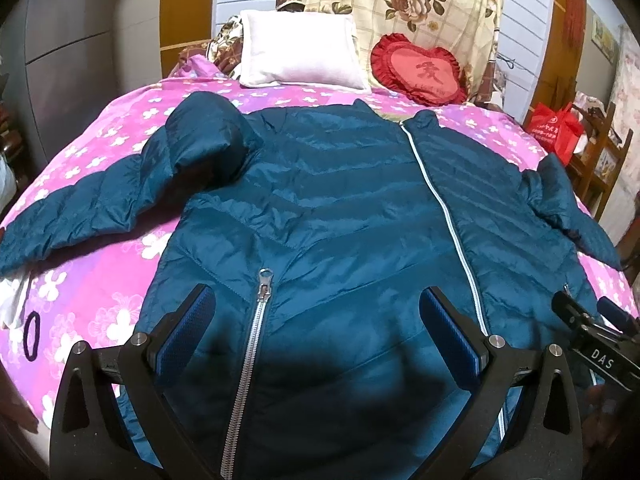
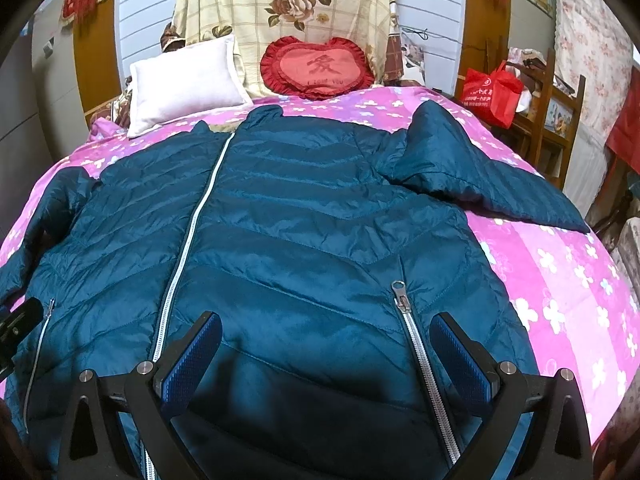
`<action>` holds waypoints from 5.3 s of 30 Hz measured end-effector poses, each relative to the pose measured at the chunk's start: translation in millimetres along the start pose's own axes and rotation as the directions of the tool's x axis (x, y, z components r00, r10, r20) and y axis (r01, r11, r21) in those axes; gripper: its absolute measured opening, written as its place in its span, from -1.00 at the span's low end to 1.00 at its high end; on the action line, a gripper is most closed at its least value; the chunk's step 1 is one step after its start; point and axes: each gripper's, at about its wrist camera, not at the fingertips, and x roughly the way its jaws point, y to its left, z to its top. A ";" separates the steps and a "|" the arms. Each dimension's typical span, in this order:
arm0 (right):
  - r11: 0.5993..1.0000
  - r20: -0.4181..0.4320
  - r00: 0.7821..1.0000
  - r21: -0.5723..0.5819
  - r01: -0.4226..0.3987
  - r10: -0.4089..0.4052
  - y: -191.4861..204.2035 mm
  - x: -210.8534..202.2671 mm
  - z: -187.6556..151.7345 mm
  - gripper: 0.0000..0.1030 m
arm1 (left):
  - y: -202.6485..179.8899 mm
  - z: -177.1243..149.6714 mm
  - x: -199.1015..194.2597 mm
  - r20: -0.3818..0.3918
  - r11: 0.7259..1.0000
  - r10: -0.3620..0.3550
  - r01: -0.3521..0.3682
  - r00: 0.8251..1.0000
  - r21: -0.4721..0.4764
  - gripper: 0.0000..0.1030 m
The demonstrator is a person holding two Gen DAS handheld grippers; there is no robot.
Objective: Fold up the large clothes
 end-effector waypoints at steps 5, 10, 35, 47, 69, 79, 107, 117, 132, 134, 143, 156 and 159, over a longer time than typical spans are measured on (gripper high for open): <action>1.000 -0.001 1.000 0.000 0.002 -0.002 0.1 0.2 0.3 1.00 | 2.4 -0.5 3.8 -0.020 1.000 0.003 -0.004 1.000 -0.010 0.99; 1.000 0.000 1.000 -0.001 0.001 -0.001 0.2 0.4 0.2 1.00 | 6.1 -1.0 7.0 -0.039 1.000 0.002 -0.003 0.999 -0.030 0.99; 1.000 0.007 1.000 0.000 0.010 -0.010 -0.6 -7.3 2.7 1.00 | 8.4 -2.6 6.4 -0.039 0.999 0.000 -0.001 0.999 -0.041 0.99; 1.000 0.015 1.000 -0.005 0.026 -0.026 2.6 -9.8 2.1 1.00 | 12.1 -2.2 3.4 -0.038 0.998 0.014 -0.016 0.999 -0.057 0.99; 1.000 0.007 1.000 0.001 0.024 -0.024 1.8 -5.5 1.3 1.00 | 12.0 -1.9 6.1 -0.048 0.998 0.031 -0.034 0.998 -0.049 0.99; 1.000 -0.024 1.000 0.021 0.008 -0.007 -0.9 2.4 0.2 1.00 | 42.5 16.7 0.8 -0.024 0.989 0.070 -0.072 0.997 -0.126 0.99; 0.999 -0.070 0.997 0.035 -0.028 0.031 -3.2 10.8 -2.1 1.00 | 355.2 2.1 15.5 0.042 0.621 0.069 -0.010 0.997 -0.784 -0.25; 0.998 -0.083 0.996 0.050 -0.039 0.043 -5.7 14.1 -1.7 1.00 | 353.1 -0.6 27.8 0.066 0.535 0.009 0.051 0.998 -0.843 -0.82; 0.996 -0.016 0.999 0.076 -0.042 0.043 -14.8 -10.7 1.4 1.00 | 214.5 101.3 -5.2 0.263 0.819 -0.174 0.288 0.949 -0.497 -0.81; 0.998 0.028 1.000 0.067 -0.013 0.012 -17.5 -24.2 2.2 1.00 | 200.4 109.1 -0.1 0.256 0.819 -0.193 0.299 0.947 -0.490 -0.82; 0.988 0.100 0.990 0.132 0.084 -0.097 -62.2 -54.5 -1.6 1.00 | 101.8 146.9 1.4 0.267 0.810 -0.361 0.442 0.893 -0.385 -0.82; 0.983 -0.065 0.991 0.131 0.127 -0.119 -111.4 -24.8 -10.7 1.00 | -108.0 178.3 59.5 0.092 0.747 -0.625 0.628 0.775 -0.217 -0.81; 0.987 -0.081 0.993 0.125 0.101 -0.091 -111.1 -20.7 -12.4 1.00 | -130.9 163.8 91.2 0.046 0.757 -0.616 0.608 0.786 -0.238 -0.81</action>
